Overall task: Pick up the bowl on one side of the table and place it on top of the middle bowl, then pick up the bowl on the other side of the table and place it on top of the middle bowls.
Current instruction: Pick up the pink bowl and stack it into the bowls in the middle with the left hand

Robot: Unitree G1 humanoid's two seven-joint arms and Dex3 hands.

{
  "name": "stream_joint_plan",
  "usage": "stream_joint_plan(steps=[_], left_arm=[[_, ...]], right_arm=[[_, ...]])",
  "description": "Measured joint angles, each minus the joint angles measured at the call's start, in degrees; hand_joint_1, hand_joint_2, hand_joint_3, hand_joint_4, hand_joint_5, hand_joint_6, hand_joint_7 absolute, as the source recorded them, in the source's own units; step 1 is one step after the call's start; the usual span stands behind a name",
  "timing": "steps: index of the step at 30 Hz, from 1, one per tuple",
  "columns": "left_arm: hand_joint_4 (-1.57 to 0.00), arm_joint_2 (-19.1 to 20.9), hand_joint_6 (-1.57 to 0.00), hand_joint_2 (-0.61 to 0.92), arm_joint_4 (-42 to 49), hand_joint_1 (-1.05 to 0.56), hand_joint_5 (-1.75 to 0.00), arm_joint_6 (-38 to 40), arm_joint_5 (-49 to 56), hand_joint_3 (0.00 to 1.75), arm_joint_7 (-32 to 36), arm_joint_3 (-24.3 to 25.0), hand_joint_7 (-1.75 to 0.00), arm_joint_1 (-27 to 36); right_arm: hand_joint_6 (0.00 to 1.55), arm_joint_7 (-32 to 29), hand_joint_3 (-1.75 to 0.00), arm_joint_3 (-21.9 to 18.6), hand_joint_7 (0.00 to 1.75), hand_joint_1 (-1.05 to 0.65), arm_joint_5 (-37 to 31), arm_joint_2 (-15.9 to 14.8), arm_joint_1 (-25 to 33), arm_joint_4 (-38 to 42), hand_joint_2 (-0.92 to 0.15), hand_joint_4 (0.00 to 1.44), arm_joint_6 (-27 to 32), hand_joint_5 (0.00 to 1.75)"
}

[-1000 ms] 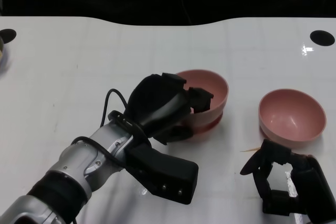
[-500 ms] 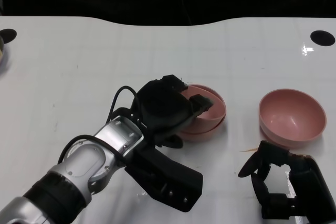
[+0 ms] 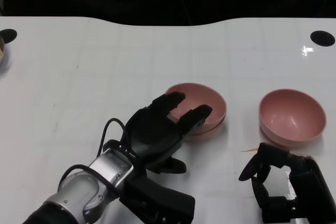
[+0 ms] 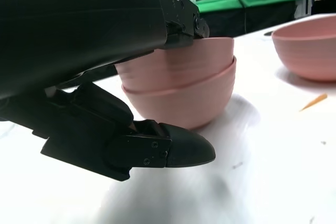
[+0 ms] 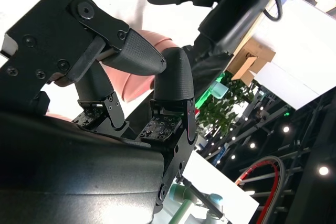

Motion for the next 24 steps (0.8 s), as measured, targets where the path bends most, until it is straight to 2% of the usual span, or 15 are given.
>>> stream_joint_plan(steps=[8,11,18,24], left_arm=[[0.0,-1.08,0.0,0.92,3.92,-0.76,0.0,-1.65,-0.83,0.36,1.08,-0.17,0.0,0.15],[0.0,-1.61,0.0,0.92,5.59,-0.71,0.0,-4.48,-2.49,0.34,4.27,0.13,0.0,0.12],[0.0,-3.21,0.0,0.92,8.77,-0.54,0.0,-11.49,-7.47,0.16,11.83,3.56,0.0,-0.28],[0.0,-2.17,-0.01,0.92,9.35,-0.49,0.0,-17.27,-11.54,0.19,13.44,6.53,0.0,-0.44]], right_arm=[[0.82,0.55,-1.63,0.01,1.39,-0.36,0.12,0.25,0.51,-1.31,-0.17,0.84,0.76,1.72],[0.82,0.6,-1.63,0.02,1.39,-0.35,0.12,0.28,0.62,-1.71,-0.18,0.84,0.81,1.71],[0.83,0.65,-1.64,0.02,1.38,-0.3,0.12,0.38,0.79,-2.47,-0.16,0.85,0.95,1.7],[0.84,1.03,-1.69,0.04,1.37,-0.26,0.12,0.44,0.95,-2.76,-0.12,0.86,1.05,1.69]])
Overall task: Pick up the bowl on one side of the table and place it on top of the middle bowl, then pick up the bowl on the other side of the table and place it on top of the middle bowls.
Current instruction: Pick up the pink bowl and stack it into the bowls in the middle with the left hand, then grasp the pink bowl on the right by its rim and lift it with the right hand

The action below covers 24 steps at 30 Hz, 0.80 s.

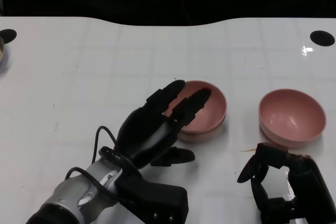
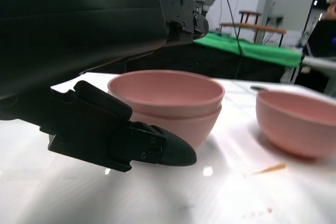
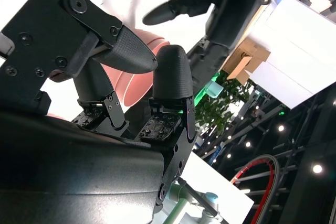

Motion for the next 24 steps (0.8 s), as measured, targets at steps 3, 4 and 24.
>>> stream_joint_plan(steps=[3,4,24], left_arm=[[-0.03,0.88,-0.06,0.92,-0.78,-0.46,-0.02,-2.44,-1.97,0.19,0.06,1.88,-0.03,0.87],[-0.06,1.1,-0.1,0.92,-1.25,-0.45,-0.04,-3.36,-2.63,0.18,0.07,2.6,-0.05,1.35],[-0.81,2.42,-0.84,0.48,-9.77,-0.03,-1.36,-28.46,-41.33,1.02,-19.04,18.6,-1.01,17.07]], right_arm=[[0.84,0.32,-1.7,0.01,1.37,-0.24,0.0,0.04,0.3,-0.74,-0.11,0.87,0.65,1.68],[0.84,0.47,-1.7,0.01,1.37,-0.24,0.03,0.05,0.45,-1.15,-0.11,0.87,0.79,1.68],[0.86,1.63,-1.72,0.03,1.35,-0.16,0.46,0.64,1.26,-2.47,-0.07,0.88,1.54,1.67]])
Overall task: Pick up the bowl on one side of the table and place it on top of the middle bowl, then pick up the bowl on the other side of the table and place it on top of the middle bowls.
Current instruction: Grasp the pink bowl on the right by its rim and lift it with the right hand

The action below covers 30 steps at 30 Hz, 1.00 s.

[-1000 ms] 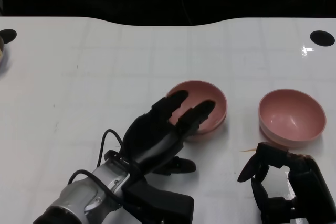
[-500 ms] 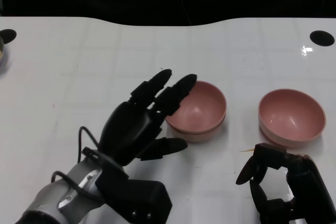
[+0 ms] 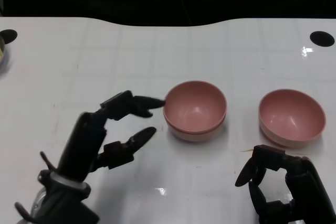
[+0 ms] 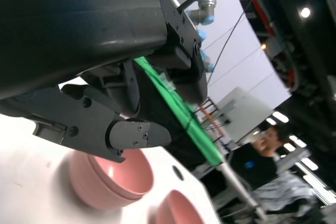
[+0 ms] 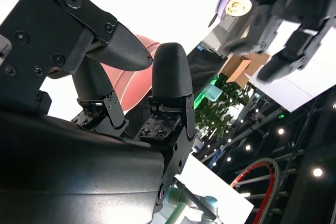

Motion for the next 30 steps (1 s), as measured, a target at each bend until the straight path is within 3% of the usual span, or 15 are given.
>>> stream_joint_plan(steps=[6,11,14,19,25,30], left_arm=[[-0.88,-1.04,-0.89,0.44,-6.3,-0.01,-1.43,3.04,-11.06,1.23,-10.11,1.86,-1.11,7.12],[-0.94,-0.98,-0.89,0.33,-12.94,-0.01,-1.68,10.51,-15.14,1.46,-16.93,3.45,-1.44,11.64],[-0.97,-1.11,-0.87,0.34,-13.56,0.0,-1.73,13.15,-16.46,1.47,-19.8,4.75,-1.56,12.89],[-0.97,-2.33,-0.85,0.36,-12.42,-0.01,-1.75,14.56,-18.73,1.49,-24.9,6.98,-1.61,13.18],[-0.96,-3.64,-0.83,0.34,-9.17,-0.02,-1.75,14.57,-18.49,1.53,-26.98,10.0,-1.63,12.71],[-0.95,-4.41,-0.83,0.35,-8.35,-0.02,-1.75,14.92,-18.18,1.51,-28.43,11.08,-1.63,12.14]], right_arm=[[0.86,0.0,-1.74,-0.05,1.35,-0.16,0.1,0.05,-0.05,-0.03,-0.06,0.87,0.33,1.68],[0.86,0.01,-1.73,-0.09,1.34,-0.15,0.19,0.08,-0.06,-0.32,-0.06,0.87,0.41,1.67],[0.86,0.01,-1.73,-0.12,1.34,-0.14,0.27,0.07,-0.04,-0.59,-0.06,0.87,0.41,1.67],[0.85,-0.07,-1.72,-0.32,1.33,-0.13,0.24,0.06,0.01,-0.85,-0.06,0.87,0.42,1.66],[0.7,0.46,-1.41,-1.53,1.1,-0.09,0.54,-0.15,0.25,-2.37,-0.26,0.69,2.29,1.4],[0.5,3.07,-1.16,-2.35,0.86,-0.15,1.19,-0.19,1.68,-8.89,-0.35,0.46,10.58,1.18]])
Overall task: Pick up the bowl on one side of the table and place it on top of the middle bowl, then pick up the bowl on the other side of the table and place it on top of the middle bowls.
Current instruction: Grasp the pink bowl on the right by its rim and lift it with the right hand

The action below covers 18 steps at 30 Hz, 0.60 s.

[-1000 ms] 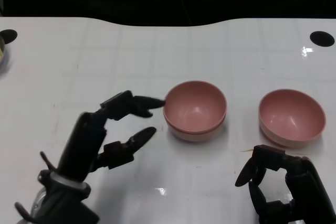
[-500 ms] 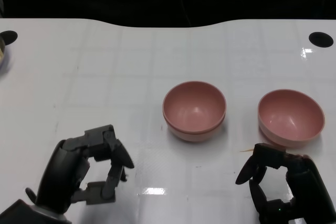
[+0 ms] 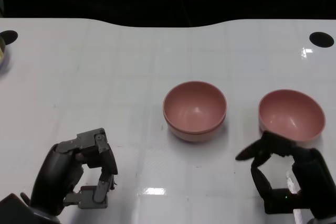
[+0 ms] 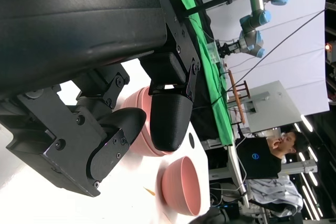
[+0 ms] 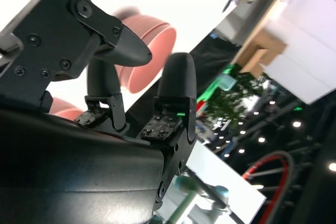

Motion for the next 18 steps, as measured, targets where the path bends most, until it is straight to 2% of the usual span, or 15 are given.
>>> stream_joint_plan(steps=[2,5,6,8,10,18], left_arm=[[-0.95,-0.2,-0.83,0.35,0.0,-0.02,-1.75,0.38,0.4,1.51,-0.16,0.21,-1.63,-0.11],[-0.94,-0.39,-0.82,0.36,-0.01,-0.02,-1.75,0.84,0.54,1.5,-0.98,0.62,-1.63,-0.2],[-0.94,-0.46,-0.82,0.36,-0.01,-0.02,-1.75,0.93,0.74,1.5,-1.01,0.78,-1.63,-0.22],[-0.94,-0.68,-0.82,0.36,-0.02,-0.02,-1.75,1.13,1.07,1.5,-1.08,1.08,-1.63,-0.25],[-0.94,-0.96,-0.82,0.36,-0.02,-0.02,-1.75,1.12,1.11,1.5,-1.28,1.31,-1.63,-0.31],[-0.94,-1.51,-0.82,0.37,-0.03,-0.02,-1.75,1.15,1.49,1.51,-2.15,1.59,-1.63,-0.4]], right_arm=[[0.36,0.45,-0.84,-0.29,0.77,-0.18,-0.49,0.02,1.08,-3.93,-0.47,0.3,4.33,1.14],[0.21,0.43,-0.32,-1.66,0.7,-0.27,-3.7,0.07,2.56,-10.49,-0.72,0.16,11.69,1.11],[0.19,0.39,-0.22,-2.02,0.69,-0.29,-5.08,0.05,2.84,-12.43,-0.75,0.12,13.98,1.1],[0.16,0.47,-0.1,-2.2,0.64,-0.34,-7.61,0.04,3.4,-15.94,-0.79,0.06,18.67,1.08],[0.14,1.01,-0.05,-2.24,0.6,-0.36,-9.97,0.03,4.08,-19.29,-0.8,0.03,23.58,1.04],[0.2,1.93,0.0,-1.88,0.39,-0.41,-19.49,-1.57,4.8,-25.92,-0.78,0.06,35.82,0.85]])
